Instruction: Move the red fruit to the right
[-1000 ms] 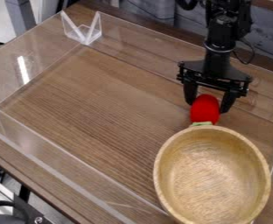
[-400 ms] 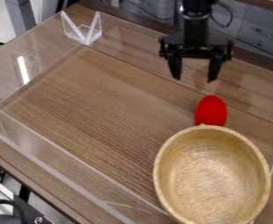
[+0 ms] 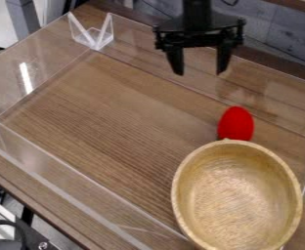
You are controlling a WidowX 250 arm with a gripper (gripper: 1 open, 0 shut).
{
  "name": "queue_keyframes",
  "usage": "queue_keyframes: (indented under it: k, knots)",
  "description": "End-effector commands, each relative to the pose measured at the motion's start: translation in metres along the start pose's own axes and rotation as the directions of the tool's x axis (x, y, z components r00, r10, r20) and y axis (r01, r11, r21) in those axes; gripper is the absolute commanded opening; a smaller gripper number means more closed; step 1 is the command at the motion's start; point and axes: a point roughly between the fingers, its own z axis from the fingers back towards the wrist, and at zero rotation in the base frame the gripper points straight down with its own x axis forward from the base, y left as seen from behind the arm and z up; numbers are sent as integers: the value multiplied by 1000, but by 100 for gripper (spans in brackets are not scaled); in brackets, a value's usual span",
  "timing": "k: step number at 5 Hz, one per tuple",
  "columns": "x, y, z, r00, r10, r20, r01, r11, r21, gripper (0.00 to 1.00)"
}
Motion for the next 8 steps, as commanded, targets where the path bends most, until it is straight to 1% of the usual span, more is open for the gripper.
queue_keyframes:
  k: [1,2,3,5,7,8]
  knots:
    - [-8,1,10,997,-65,38,66,997,-25,100]
    - [-20,-2,2,988,-150,38,152,987,-42,100]
    - [-29,-3,-1,978,-203,54,205,977,-50,100]
    - [-34,3,-6,972,-218,86,222,974,-46,100]
    - [-8,6,-5,967,-233,104,238,970,-40,100]
    - [-7,11,-12,966,-234,107,238,971,-34,100]
